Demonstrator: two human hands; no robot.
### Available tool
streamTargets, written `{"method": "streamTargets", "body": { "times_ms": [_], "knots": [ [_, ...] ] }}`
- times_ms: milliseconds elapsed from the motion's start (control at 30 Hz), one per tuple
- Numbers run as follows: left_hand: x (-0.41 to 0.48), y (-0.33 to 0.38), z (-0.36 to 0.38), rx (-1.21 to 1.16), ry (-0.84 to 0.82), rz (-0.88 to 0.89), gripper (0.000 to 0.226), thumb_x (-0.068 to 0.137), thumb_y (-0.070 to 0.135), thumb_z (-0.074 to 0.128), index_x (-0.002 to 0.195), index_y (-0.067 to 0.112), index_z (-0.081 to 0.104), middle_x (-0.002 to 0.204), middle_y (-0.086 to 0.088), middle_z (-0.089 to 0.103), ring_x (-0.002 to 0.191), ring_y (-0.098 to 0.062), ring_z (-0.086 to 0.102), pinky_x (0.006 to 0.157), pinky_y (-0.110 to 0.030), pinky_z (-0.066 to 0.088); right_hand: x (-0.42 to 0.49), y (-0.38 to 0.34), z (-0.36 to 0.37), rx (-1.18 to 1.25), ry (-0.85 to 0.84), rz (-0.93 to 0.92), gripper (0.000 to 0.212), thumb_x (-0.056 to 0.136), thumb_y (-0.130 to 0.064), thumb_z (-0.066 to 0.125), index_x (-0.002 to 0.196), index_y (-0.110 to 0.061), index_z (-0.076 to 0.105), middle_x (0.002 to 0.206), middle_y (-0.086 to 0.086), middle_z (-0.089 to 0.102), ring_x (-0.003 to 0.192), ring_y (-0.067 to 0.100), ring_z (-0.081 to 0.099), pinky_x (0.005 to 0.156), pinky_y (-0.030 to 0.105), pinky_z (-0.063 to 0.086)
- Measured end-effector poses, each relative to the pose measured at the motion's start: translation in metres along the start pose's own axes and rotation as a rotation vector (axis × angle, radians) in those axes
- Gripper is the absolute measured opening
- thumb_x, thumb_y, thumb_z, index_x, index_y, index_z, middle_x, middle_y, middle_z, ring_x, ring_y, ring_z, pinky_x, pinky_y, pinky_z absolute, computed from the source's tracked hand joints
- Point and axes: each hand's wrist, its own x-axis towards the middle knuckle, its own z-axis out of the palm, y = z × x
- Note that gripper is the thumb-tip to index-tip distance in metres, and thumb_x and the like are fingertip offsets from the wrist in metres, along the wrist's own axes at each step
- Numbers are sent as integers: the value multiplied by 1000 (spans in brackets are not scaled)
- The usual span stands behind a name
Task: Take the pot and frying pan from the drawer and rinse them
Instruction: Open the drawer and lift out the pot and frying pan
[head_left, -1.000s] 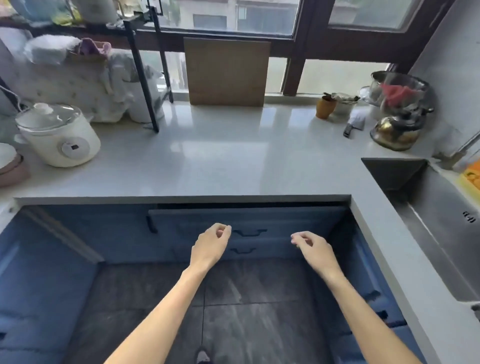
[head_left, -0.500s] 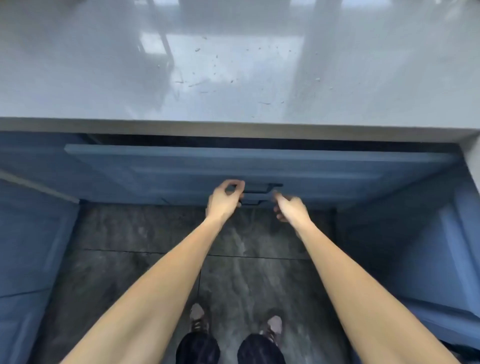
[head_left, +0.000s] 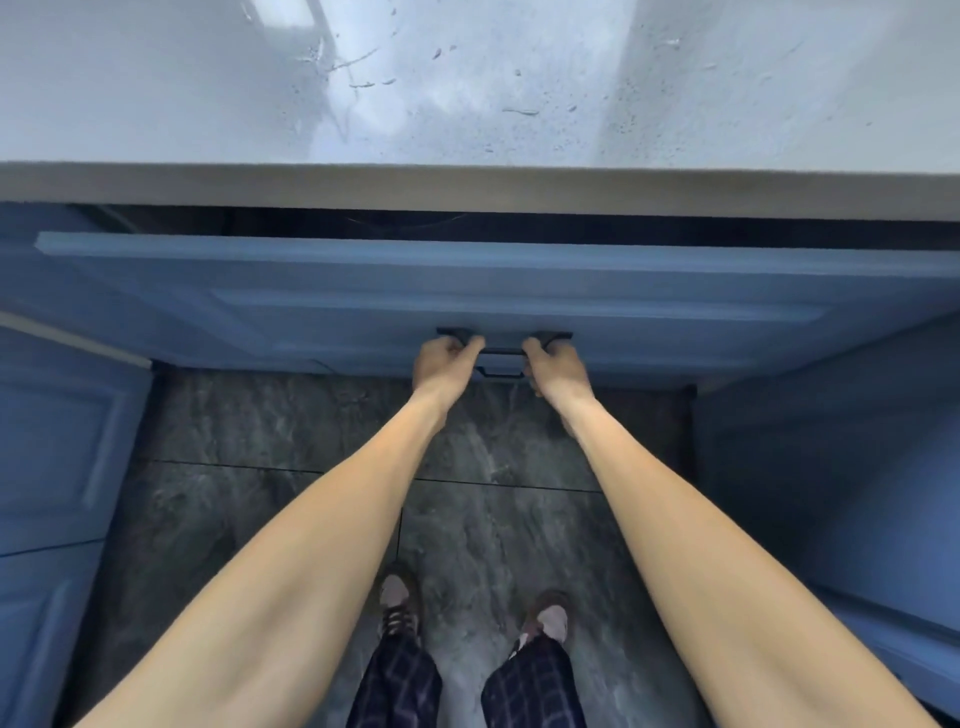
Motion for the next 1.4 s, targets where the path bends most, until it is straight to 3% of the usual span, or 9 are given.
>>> {"method": "streamTargets", "body": {
  "times_ms": [100,400,567,700,933,1100,1200,1333,1400],
  "knots": [
    [-3,-8,2,-54,-12,32,30,93,36,68,79,10,63,79,-5,64,74,-16,58,68,-28,41,-4,4,1,30,0,4,32,100,-38,49,74,-21,54,91,10,65,84,25,59,78,38,46],
    [-55,-50,-12,61,-64,34,40,93,36,67,62,17,51,62,6,53,61,-9,51,53,-23,34,-54,50,8,52,-68,45,31,100,-38,50,78,-18,57,79,0,63,75,16,59,77,35,44],
    [-87,-75,-18,99,-91,-28,40,90,42,68,63,18,52,65,5,57,69,-16,56,62,-29,37,-91,70,8,4,-94,78,33,102,-31,49,76,-14,59,73,0,60,67,16,53,68,30,40],
    [-108,-94,-21,55,-139,-31,36,92,41,66,68,16,56,71,3,59,73,-15,56,63,-28,39,-113,90,13,-27,-76,73,34,101,-36,48,79,-14,61,80,4,62,75,20,55,74,32,40],
    [-140,-112,-26,36,-220,-22,36,98,47,58,84,13,60,76,4,59,78,-16,56,58,-26,38,-145,104,23,3,-44,104,27,105,-31,43,89,-14,55,76,0,57,71,20,52,69,35,42],
    [-165,-126,-28,74,-227,-3,42,100,43,56,68,18,45,69,3,48,78,-20,51,56,-29,33,-166,127,28,-11,-25,99,28,105,-31,41,88,-14,54,85,7,59,79,23,54,73,35,41],
    [-184,-146,-23,41,-190,-15,38,100,36,57,68,20,47,72,4,52,81,-20,53,62,-30,34,-178,149,31,-46,-33,83,29,105,-31,42,89,-10,52,84,9,57,83,26,55,73,34,39],
    [-201,-169,-18,-16,-140,-3,37,100,30,59,67,19,47,70,4,52,80,-20,53,67,-29,34,-191,174,34,-138,-46,65,40,104,-37,41,110,-2,59,113,21,64,108,37,61,82,36,41],
    [-209,-175,-21,14,-138,5,38,100,30,58,65,18,46,68,3,52,79,-20,53,66,-29,34,-196,183,36,-149,-55,74,44,104,-38,41,116,0,60,119,22,64,111,37,61,87,39,44]
  ]
}}
